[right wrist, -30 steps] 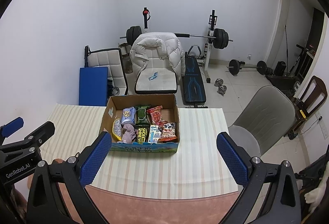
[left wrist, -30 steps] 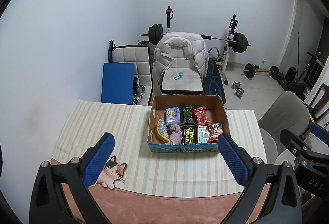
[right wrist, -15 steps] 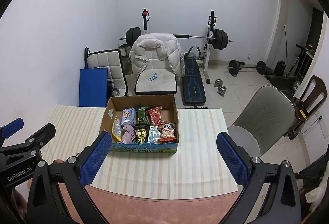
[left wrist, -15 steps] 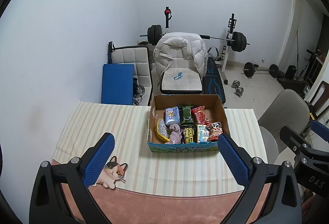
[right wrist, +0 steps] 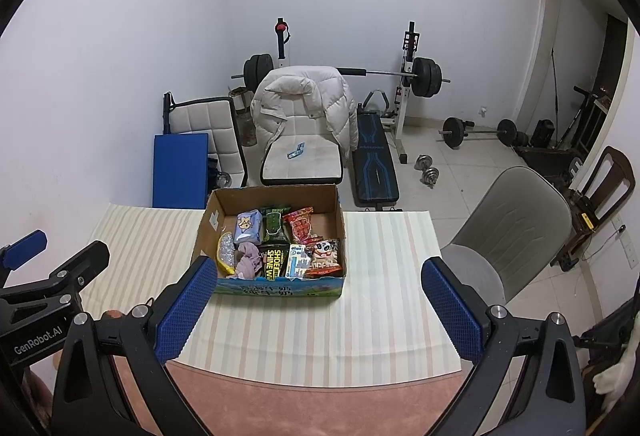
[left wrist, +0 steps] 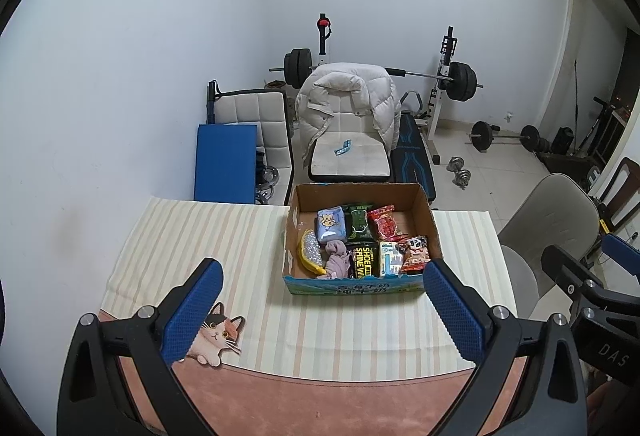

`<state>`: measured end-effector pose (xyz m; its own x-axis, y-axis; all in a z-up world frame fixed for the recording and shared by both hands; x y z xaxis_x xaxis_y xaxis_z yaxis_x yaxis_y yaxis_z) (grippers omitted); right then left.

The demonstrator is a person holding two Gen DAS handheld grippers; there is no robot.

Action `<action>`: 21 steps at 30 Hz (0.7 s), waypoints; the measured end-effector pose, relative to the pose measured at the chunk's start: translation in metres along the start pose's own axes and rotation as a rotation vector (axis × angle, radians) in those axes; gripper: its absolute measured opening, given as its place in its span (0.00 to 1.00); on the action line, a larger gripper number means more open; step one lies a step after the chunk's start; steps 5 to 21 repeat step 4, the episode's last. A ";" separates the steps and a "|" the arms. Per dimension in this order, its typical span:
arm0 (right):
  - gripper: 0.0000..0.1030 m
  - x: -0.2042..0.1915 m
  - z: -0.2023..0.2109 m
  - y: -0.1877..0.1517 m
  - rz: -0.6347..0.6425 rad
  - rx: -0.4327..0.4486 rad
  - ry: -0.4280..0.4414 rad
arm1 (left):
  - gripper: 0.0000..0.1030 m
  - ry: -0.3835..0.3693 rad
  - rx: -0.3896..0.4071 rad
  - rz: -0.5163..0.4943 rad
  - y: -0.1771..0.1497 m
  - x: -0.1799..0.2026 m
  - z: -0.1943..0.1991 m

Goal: Organize soft objects

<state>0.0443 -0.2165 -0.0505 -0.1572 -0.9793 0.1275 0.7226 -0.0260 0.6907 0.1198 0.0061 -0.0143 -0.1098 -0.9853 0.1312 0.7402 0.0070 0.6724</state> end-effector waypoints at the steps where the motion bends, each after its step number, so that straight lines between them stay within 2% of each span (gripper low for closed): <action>1: 1.00 0.001 0.002 0.000 -0.001 0.000 -0.001 | 1.00 -0.001 0.002 0.000 0.000 0.000 0.001; 21: 1.00 0.001 0.002 -0.001 -0.005 -0.002 -0.001 | 1.00 -0.004 0.008 0.003 0.000 0.000 0.003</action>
Point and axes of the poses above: each gripper's, at about its wrist camera, not at the fingertips, and z roughly against the way its jaws point, x to its right, y to its top, the point moved 7 cm from there along -z, roughly the way its jaws point, and after that the axes turned 10 degrees about -y, right-handed, at the moved point
